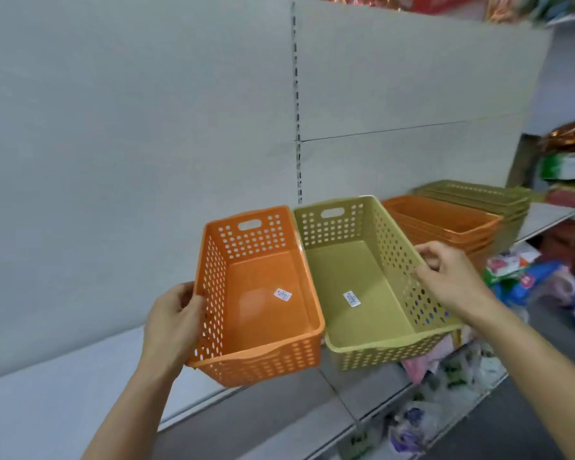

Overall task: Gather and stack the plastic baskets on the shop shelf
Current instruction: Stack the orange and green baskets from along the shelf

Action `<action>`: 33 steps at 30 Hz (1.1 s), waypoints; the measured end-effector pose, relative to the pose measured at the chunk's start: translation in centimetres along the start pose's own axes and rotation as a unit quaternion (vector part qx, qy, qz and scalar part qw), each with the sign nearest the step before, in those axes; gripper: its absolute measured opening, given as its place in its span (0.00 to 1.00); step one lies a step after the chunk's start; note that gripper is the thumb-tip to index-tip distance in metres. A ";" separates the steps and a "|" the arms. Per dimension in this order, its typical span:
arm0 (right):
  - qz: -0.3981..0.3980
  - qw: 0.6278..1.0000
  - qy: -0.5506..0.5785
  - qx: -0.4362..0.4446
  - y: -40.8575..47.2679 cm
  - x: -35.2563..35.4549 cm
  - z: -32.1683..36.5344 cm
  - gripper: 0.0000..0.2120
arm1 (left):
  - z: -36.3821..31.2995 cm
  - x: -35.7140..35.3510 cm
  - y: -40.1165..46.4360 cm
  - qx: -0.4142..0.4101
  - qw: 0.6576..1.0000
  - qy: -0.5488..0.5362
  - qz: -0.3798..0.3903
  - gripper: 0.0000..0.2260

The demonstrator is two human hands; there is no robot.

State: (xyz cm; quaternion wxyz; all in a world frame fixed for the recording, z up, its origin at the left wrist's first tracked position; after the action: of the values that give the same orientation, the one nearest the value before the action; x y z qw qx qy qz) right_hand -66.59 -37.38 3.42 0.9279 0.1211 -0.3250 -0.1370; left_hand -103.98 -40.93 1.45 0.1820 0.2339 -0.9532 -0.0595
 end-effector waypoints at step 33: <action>-0.093 0.994 -0.024 -0.046 31.3 30.8 -21.3 0.15 | -22.2 -44.7 10.3 0.020 0.986 -0.162 0.047 0.07</action>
State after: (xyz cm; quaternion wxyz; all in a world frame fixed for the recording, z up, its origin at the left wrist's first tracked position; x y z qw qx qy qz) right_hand -24.46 -15.56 14.62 0.9074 0.1048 -0.3281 -0.2407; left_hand -63.18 -11.52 9.81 0.0234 0.1793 -0.9811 -0.0692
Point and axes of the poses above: each hand's wrist, its own y-axis towards the middle knuckle, its own x-axis out of the back of the hand, z = x × y, the point moved 3 cm from there along y, towards the middle knuckle, and after that the axes turned 3 degrees about -y, right-handed, at the moved point
